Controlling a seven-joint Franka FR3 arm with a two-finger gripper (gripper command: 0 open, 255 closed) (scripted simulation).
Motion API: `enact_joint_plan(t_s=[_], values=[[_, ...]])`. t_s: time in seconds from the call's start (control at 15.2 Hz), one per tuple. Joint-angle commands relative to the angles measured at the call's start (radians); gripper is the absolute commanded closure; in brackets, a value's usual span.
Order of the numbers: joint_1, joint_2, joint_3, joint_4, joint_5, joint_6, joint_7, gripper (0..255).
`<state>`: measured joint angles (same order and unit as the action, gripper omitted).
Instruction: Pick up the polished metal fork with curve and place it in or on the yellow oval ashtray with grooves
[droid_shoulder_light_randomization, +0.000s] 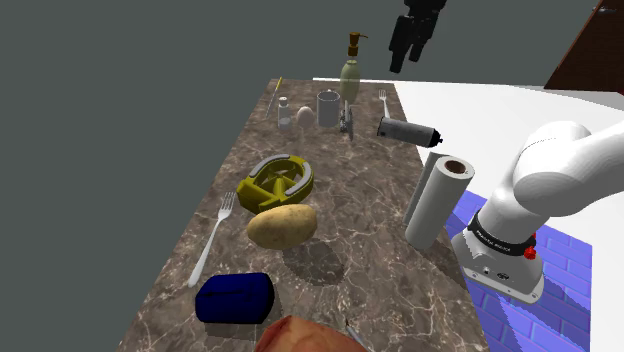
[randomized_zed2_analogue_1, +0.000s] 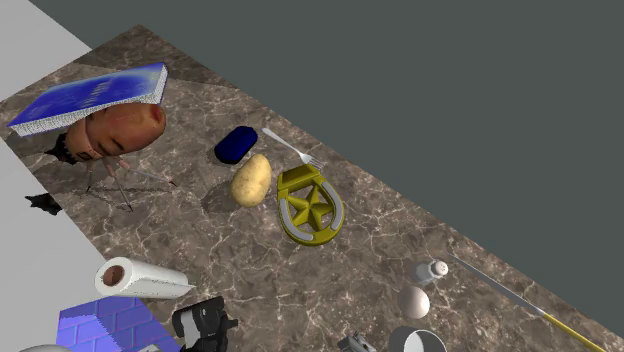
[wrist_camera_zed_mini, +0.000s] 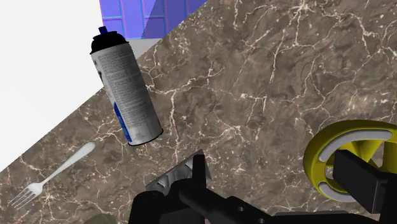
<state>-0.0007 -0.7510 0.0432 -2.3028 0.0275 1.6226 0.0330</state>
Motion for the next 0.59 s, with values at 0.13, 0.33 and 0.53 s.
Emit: enact_joint_plan(t_s=[0.13, 0.33, 0.53], values=[[0.001, -0.006, 0.050, -0.033, 0.030, 0.028, 0.084, 0], [0.003, -0.001, 0.128, -0.068, 0.075, 0.073, 0.211, 0], [0.004, 0.024, 0.209, -0.088, 0.118, 0.123, 0.337, 0]])
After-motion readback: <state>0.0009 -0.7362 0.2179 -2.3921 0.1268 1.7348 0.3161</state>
